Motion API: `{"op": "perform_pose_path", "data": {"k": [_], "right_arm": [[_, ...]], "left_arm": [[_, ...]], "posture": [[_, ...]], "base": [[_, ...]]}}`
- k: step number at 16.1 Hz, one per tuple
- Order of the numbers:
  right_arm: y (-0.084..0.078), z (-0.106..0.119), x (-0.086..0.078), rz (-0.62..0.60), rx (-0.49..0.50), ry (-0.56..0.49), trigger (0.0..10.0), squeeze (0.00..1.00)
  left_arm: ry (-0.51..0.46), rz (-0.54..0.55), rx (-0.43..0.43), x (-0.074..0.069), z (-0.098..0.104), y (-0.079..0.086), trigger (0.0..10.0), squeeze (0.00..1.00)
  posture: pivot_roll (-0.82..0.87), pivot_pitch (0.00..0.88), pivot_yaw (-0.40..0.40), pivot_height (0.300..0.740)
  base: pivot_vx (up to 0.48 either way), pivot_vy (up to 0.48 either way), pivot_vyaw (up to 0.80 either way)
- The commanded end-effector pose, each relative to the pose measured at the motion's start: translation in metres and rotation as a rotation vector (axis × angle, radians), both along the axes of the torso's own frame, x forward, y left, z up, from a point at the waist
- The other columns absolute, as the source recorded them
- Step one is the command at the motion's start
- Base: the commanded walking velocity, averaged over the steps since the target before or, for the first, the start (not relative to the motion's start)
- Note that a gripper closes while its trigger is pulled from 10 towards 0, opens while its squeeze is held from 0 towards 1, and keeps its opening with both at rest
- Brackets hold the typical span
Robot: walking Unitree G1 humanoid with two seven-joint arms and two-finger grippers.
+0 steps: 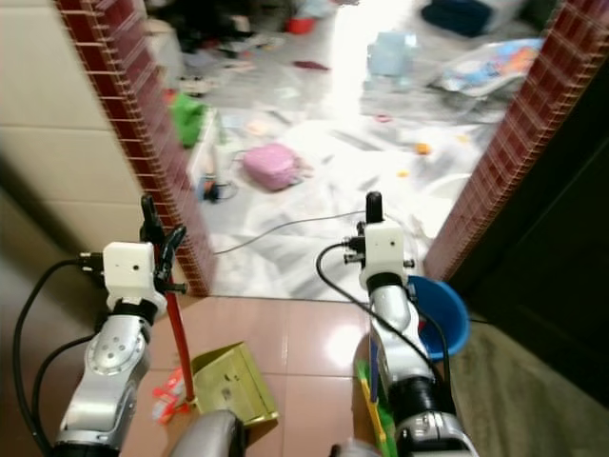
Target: Sweep floor
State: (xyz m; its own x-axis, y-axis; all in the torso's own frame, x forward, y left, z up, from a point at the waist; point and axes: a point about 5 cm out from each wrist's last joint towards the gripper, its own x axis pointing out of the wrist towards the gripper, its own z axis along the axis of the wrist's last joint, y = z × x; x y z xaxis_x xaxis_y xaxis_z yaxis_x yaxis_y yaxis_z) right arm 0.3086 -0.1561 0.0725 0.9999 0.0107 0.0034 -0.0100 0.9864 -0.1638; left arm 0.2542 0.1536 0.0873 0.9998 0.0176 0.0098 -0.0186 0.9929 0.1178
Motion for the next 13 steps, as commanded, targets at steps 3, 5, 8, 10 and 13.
{"op": "perform_pose_path", "data": {"k": [3,5,8,10,13], "right_arm": [[0.0028,0.0143,0.0098,0.013,0.018,-0.062,10.0,0.00],[0.0017,0.0137,0.0100,0.013,0.015,-0.063,10.0,0.00],[0.0030,0.0127,0.0089,0.019,0.016,-0.064,10.0,0.00],[0.0034,0.0123,0.0086,0.021,0.016,-0.063,10.0,0.00],[0.0031,0.0135,0.0102,0.023,0.015,-0.067,10.0,0.00]], "left_arm": [[-0.052,-0.013,0.008,0.0050,0.0106,-0.0028,10.0,0.00],[-0.051,-0.008,0.005,0.0049,0.0103,-0.0019,10.0,0.00],[-0.051,-0.005,0.004,0.0049,0.0111,-0.0017,10.0,0.00],[-0.052,-0.004,0.002,0.0052,0.0114,-0.0012,10.0,0.00],[-0.053,0.001,0.001,0.0061,0.0121,0.0005,10.0,0.00]], "posture": [[0.01,0.000,0.015,0.740],[0.00,0.000,0.017,0.740],[0.00,0.000,0.017,0.740],[0.00,0.000,0.016,0.740],[0.00,0.000,0.019,0.740]], "base": [[0.000,0.000,0.00],[-0.364,0.000,0.00],[-0.409,0.000,0.00],[-0.420,0.000,0.00],[-0.423,0.000,0.00]]}}
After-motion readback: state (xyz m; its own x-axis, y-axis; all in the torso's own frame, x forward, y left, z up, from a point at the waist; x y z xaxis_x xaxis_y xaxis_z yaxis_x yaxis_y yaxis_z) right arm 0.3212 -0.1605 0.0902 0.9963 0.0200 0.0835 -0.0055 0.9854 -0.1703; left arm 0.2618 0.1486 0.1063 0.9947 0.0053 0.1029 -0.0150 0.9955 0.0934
